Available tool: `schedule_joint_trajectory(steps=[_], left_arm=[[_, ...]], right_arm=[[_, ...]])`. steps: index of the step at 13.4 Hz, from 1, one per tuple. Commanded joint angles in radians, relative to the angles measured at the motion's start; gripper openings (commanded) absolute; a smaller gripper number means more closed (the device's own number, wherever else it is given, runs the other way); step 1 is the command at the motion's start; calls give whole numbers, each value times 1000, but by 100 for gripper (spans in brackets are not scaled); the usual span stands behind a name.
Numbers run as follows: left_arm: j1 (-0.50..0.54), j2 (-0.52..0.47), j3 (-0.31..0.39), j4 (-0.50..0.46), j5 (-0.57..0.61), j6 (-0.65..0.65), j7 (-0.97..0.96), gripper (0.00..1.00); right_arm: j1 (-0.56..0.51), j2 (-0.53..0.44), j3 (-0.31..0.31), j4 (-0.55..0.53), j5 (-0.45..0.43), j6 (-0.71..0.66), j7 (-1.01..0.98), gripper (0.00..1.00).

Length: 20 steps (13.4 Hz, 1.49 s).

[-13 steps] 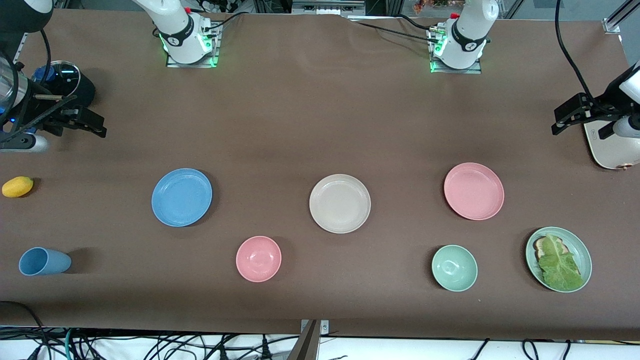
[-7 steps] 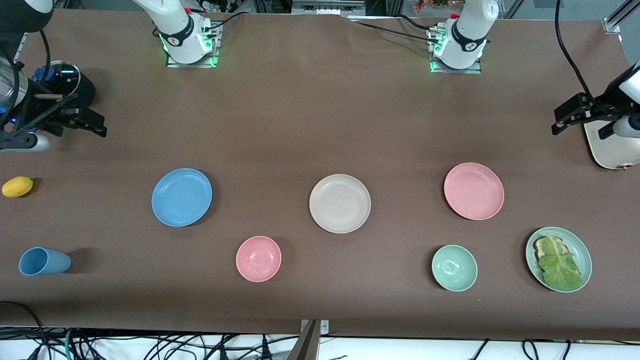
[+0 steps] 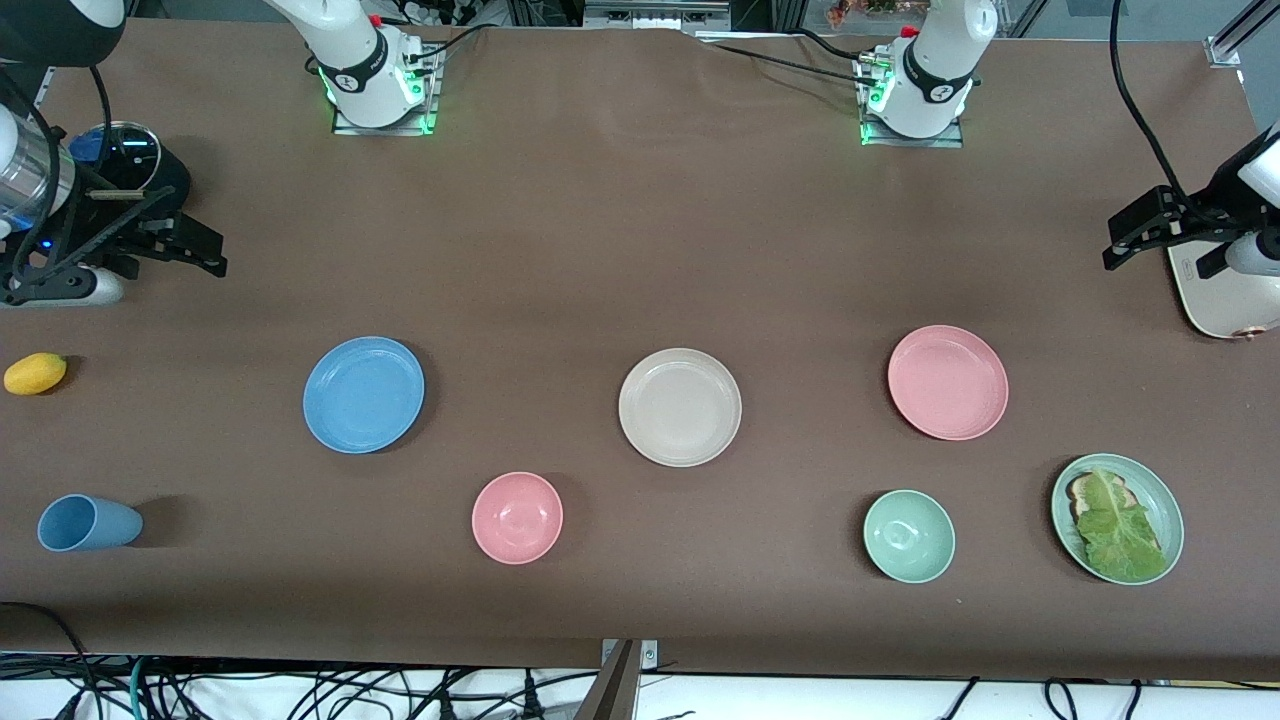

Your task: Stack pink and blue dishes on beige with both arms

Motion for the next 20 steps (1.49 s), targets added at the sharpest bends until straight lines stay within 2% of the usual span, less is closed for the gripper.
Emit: schedule_joint_trajectory(steps=[1, 20], left_arm=[[0, 11, 0, 26, -26, -9, 0, 100], [0, 11, 0, 24, -26, -30, -3, 100]], right_arm=[[-4, -3, -2, 9, 2, -5, -10, 100], [-5, 2, -8, -10, 2, 3, -6, 100]])
